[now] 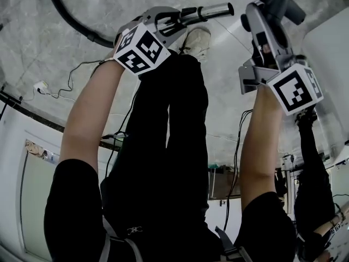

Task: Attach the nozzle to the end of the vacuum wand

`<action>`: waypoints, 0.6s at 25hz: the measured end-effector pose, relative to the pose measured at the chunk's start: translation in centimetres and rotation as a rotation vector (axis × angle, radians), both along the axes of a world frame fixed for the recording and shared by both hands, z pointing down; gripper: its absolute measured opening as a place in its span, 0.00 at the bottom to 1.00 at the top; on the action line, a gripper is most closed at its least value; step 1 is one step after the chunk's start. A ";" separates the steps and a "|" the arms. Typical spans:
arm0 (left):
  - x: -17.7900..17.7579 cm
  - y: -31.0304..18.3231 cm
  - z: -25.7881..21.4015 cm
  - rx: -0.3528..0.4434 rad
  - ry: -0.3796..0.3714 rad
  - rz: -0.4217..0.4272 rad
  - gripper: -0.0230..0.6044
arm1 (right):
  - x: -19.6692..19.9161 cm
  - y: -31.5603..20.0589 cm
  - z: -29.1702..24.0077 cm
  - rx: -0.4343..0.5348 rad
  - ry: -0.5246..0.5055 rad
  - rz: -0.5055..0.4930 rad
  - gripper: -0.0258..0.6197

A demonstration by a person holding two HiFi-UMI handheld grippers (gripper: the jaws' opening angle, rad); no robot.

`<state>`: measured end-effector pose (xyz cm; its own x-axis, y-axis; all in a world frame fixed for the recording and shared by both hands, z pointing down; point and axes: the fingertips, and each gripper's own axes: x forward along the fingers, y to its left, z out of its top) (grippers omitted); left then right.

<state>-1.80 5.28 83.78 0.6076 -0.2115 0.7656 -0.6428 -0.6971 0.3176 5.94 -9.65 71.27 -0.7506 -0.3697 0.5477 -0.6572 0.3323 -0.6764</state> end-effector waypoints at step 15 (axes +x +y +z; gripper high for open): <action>1.9 -0.8 -5.7 0.018 0.088 0.007 0.30 | -1.5 -0.4 -3.9 -0.046 -0.179 0.001 0.34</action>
